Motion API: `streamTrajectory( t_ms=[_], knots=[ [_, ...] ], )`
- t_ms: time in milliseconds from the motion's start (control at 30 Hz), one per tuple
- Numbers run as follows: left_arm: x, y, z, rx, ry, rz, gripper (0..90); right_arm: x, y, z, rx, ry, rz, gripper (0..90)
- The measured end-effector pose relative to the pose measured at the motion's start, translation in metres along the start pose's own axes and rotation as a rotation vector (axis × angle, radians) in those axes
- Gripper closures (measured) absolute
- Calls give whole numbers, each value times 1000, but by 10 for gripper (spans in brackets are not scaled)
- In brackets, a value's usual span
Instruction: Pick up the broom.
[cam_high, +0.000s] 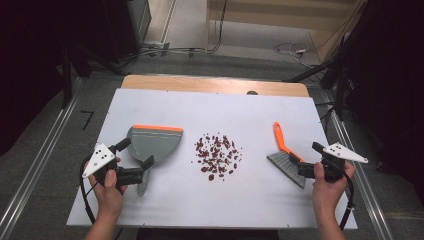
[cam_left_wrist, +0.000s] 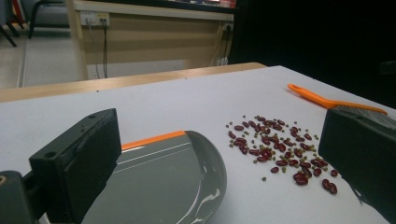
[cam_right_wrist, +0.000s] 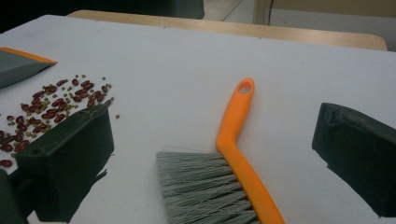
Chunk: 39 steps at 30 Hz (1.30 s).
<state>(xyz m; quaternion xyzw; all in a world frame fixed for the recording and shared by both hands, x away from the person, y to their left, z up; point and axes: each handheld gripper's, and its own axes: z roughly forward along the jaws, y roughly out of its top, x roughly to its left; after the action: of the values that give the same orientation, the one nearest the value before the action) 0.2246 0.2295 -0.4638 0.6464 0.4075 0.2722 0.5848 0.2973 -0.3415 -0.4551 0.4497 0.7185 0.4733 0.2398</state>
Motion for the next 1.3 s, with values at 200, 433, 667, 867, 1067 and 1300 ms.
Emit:
streamTrajectory(
  t_ms=[200,433,667,867,1067,1300],
  knots=[
    [-4,1,2,4,-4,6,0,7,11,-1,8,-2,-14,0],
    [-6,1,4,5,-12,6,0,12,37,8,45,-2,-34,0],
    [-7,2,5,12,-17,11,0,2,55,28,88,-19,9,0],
    [-8,1,8,22,-26,13,0,-10,58,58,243,-37,45,79],
    [-7,0,9,33,-33,14,0,-16,47,82,401,-101,98,347],
    [-9,-1,10,42,-34,19,0,-13,33,94,491,-93,55,548]
  ],
)
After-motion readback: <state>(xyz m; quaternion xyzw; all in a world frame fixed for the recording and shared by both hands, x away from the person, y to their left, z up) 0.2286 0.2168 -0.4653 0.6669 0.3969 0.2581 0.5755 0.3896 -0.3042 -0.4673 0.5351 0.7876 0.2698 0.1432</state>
